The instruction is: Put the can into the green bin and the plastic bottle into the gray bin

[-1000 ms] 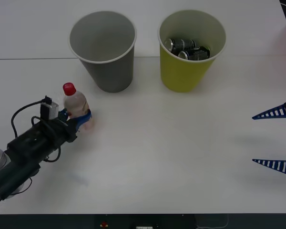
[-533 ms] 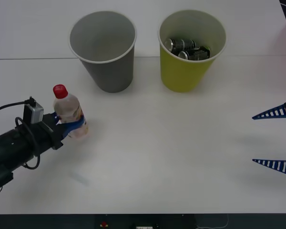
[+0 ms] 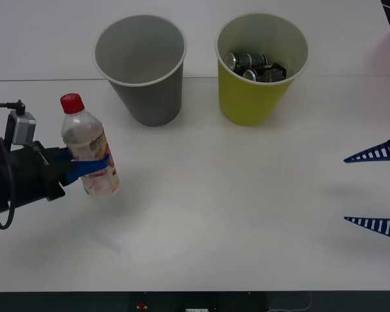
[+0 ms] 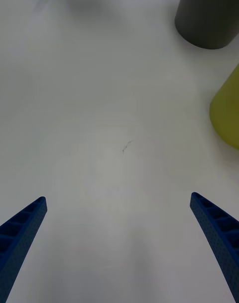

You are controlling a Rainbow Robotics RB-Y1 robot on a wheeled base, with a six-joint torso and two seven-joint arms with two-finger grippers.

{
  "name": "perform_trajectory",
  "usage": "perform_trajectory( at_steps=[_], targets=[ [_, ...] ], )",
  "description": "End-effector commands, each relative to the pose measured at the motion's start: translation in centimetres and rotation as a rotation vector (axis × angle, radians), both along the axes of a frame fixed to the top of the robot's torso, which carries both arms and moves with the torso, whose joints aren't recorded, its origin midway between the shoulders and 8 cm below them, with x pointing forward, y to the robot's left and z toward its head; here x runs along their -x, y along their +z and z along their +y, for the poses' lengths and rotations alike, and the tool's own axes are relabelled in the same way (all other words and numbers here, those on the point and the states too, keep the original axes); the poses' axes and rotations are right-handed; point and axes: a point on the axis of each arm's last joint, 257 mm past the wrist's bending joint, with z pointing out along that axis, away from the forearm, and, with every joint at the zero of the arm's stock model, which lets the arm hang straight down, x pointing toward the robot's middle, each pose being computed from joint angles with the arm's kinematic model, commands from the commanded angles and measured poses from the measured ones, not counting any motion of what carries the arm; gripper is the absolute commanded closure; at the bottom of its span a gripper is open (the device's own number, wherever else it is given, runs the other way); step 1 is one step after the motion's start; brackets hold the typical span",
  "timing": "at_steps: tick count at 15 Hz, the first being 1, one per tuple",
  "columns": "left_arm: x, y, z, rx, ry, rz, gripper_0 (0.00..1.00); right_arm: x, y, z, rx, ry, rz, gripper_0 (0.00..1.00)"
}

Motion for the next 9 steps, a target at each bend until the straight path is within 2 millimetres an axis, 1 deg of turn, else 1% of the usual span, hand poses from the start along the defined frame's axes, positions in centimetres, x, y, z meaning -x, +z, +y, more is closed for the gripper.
perform_trajectory(
  at_steps=[1, 4, 7, 9],
  targets=[
    [1.2, 2.8, -1.7, 0.008, 0.009, 0.056, 1.00, 0.0, 0.0, 0.0, 0.000, 0.000, 0.000, 0.00],
    [2.0, 6.2, -2.9, -0.041, 0.020, 0.061, 1.00, 0.0, 0.0, 0.0, 0.000, 0.000, 0.000, 0.00],
    [0.9, 8.8, -2.2, -0.136, 0.006, -0.012, 1.00, 0.0, 0.0, 0.0, 0.000, 0.000, 0.000, 0.00],
    [-0.3, 10.5, -1.6, -0.149, 0.011, -0.039, 1.00, 0.0, 0.0, 0.0, 0.000, 0.000, 0.000, 0.00]
  ],
)
